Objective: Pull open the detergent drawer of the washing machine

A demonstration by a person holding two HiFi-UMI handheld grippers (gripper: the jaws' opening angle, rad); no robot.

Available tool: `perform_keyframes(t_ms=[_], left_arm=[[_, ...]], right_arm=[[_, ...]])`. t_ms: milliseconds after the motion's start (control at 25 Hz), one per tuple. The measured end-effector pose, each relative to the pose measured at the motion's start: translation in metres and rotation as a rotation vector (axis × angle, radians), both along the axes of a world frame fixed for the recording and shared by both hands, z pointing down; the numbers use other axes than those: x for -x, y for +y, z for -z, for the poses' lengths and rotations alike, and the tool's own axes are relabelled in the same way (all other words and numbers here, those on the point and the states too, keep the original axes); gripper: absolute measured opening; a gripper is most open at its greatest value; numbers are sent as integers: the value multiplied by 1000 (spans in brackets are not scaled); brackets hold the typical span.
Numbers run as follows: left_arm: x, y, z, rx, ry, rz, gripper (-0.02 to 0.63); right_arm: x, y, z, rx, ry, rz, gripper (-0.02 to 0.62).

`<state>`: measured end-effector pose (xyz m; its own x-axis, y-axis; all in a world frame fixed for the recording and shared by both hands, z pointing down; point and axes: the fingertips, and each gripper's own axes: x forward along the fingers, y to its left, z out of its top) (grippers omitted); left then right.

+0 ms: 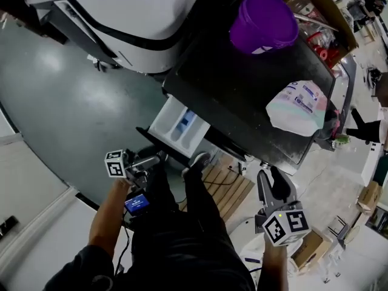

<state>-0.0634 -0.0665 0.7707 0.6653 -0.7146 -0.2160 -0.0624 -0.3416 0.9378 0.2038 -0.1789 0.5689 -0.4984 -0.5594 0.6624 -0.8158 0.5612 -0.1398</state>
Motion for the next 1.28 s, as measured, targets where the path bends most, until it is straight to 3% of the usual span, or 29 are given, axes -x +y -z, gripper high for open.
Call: perform_keyframes(t_ms=[320,560,880,1280], left_arm=[[-3,2,-8,45,-183,-184,366],[34,6,12,49,-268,-170,365],[80,-4,90,-75,-419,-146,365],[110,-39,224,-326,-599,-58,365]], right_arm=[[46,15,8,1,-48,13,149],[54,11,29,-49,-81,-19,149],[66,8,64,-125,-145,-58,149],[57,7,115,-257,-201,-135,149]])
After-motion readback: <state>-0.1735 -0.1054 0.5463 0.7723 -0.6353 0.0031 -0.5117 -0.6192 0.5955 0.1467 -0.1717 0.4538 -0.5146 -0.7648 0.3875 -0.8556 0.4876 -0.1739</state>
